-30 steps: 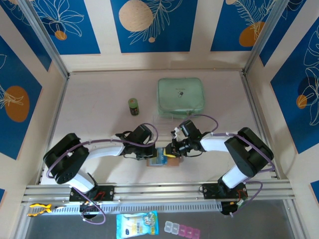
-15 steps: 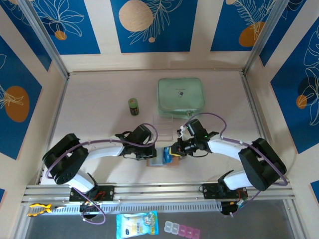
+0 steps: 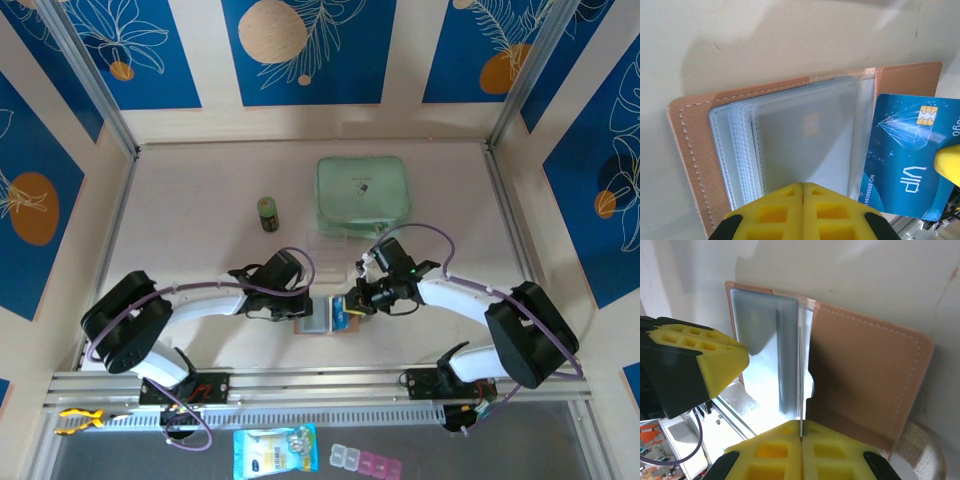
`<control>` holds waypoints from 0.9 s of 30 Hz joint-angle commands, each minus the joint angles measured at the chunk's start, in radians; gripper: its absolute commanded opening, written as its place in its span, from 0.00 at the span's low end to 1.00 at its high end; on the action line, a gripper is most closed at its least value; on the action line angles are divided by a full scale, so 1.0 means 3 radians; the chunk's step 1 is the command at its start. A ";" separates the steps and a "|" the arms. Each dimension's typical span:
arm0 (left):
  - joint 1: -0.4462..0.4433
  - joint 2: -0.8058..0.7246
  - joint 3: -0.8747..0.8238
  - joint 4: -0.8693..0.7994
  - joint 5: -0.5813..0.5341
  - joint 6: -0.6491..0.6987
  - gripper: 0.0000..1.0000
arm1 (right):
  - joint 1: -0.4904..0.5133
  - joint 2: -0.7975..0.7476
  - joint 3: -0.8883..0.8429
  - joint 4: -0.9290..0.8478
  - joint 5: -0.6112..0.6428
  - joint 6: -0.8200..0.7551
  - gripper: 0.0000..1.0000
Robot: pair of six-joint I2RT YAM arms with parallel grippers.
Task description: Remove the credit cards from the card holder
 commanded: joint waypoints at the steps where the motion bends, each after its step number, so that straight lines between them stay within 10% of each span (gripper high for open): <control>1: -0.0025 -0.0102 -0.0040 -0.0082 -0.0068 0.0040 0.04 | 0.0070 -0.0001 0.0173 -0.0255 0.0113 -0.0061 0.07; 11: 0.0019 -0.0507 -0.0180 -0.0051 -0.0279 0.0047 0.05 | 0.0151 0.0063 0.0831 -0.1116 0.0456 -0.0944 0.03; 27: 0.0326 -0.1211 -0.0550 -0.0239 -0.0434 0.0033 0.07 | 0.0108 0.0849 0.2458 -0.2223 0.1180 -0.3894 0.00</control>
